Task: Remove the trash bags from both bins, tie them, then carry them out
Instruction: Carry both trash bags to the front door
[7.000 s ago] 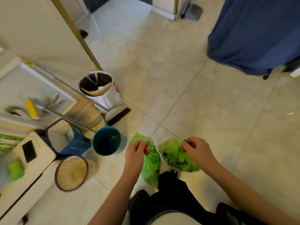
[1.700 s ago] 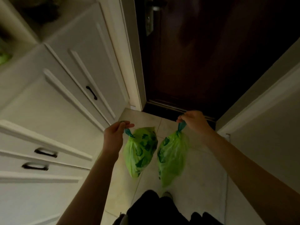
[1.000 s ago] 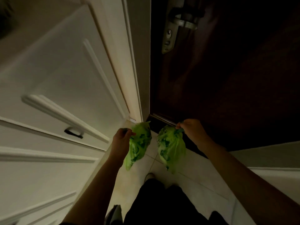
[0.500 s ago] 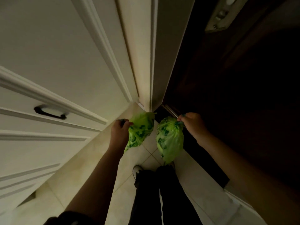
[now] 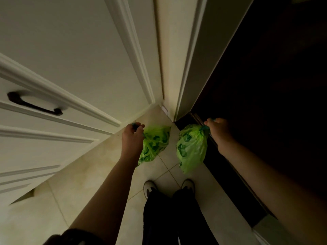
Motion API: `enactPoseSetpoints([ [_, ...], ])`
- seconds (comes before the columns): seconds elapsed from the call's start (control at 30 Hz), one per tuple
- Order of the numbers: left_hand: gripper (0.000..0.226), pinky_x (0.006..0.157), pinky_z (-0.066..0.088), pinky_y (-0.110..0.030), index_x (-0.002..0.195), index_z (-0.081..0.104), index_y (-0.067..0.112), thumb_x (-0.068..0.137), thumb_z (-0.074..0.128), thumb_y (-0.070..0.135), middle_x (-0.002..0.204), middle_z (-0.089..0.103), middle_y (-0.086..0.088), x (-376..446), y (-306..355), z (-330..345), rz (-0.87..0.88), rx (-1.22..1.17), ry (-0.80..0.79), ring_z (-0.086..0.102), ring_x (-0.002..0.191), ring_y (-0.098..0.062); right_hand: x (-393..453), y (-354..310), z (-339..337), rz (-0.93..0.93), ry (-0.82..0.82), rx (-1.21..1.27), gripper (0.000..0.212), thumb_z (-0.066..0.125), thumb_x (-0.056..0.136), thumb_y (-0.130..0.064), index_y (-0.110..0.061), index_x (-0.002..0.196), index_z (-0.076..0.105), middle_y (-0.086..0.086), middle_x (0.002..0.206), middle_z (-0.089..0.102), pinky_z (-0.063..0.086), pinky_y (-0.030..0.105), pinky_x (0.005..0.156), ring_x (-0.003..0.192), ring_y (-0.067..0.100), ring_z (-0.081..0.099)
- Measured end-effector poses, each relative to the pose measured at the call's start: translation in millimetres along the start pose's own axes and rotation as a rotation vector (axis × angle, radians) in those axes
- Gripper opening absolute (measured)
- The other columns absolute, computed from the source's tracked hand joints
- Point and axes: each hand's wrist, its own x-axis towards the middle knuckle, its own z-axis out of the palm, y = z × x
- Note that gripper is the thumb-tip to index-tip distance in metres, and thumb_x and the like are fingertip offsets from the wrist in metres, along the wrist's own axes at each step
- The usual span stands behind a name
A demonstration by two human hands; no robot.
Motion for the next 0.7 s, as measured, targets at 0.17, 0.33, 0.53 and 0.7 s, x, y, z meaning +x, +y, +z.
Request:
enactPoseSetpoints([
  [0.17, 0.027, 0.091, 0.054, -0.038, 0.120, 0.056, 0.003, 0.095, 0.052, 0.013, 0.119, 0.063, -0.013, 18.3, 1.4, 21.3, -0.004, -0.034, -0.061, 0.061, 0.110, -0.022, 28.3, -10.7, 11.0, 0.005, 0.094, 0.042, 0.033, 0.049, 0.092, -0.010, 0.006, 0.121, 0.055, 0.022, 0.120, 0.060, 0.044, 0.037, 0.090, 0.112, 0.036, 0.058],
  [0.33, 0.028, 0.087, 0.053, -0.033, 0.122, 0.055, 0.005, 0.095, 0.053, 0.012, 0.115, 0.063, -0.008, 39.4, 7.2, 50.6, -0.001, -0.061, -0.106, 0.060, 0.104, -0.018, 52.2, -22.2, 25.8, -0.012, 0.147, 0.061, 0.033, 0.047, 0.090, -0.007, 0.006, 0.120, 0.053, 0.018, 0.107, 0.058, 0.044, 0.043, 0.095, 0.109, 0.035, 0.057],
  [0.53, 0.011, 0.087, 0.053, -0.039, 0.096, 0.057, 0.016, 0.092, 0.053, 0.006, 0.096, 0.064, -0.003, 57.1, 9.1, 89.0, -0.018, -0.057, -0.223, 0.062, 0.089, -0.017, 76.9, -32.4, 56.6, -0.050, 0.092, 0.080, 0.031, 0.043, 0.092, 0.000, 0.010, 0.119, 0.054, 0.025, 0.120, 0.060, 0.044, 0.044, 0.101, 0.113, 0.038, 0.056],
  [0.7, 0.019, 0.086, 0.054, -0.039, 0.108, 0.059, 0.000, 0.090, 0.052, -0.001, 0.103, 0.064, -0.010, 70.3, 14.9, 103.6, -0.022, -0.045, -0.283, 0.061, 0.089, -0.018, 91.6, -33.0, 66.5, -0.096, -0.011, 0.099, 0.034, 0.042, 0.089, -0.001, 0.009, 0.120, 0.052, 0.024, 0.122, 0.058, 0.040, 0.050, 0.105, 0.118, 0.036, 0.055],
])
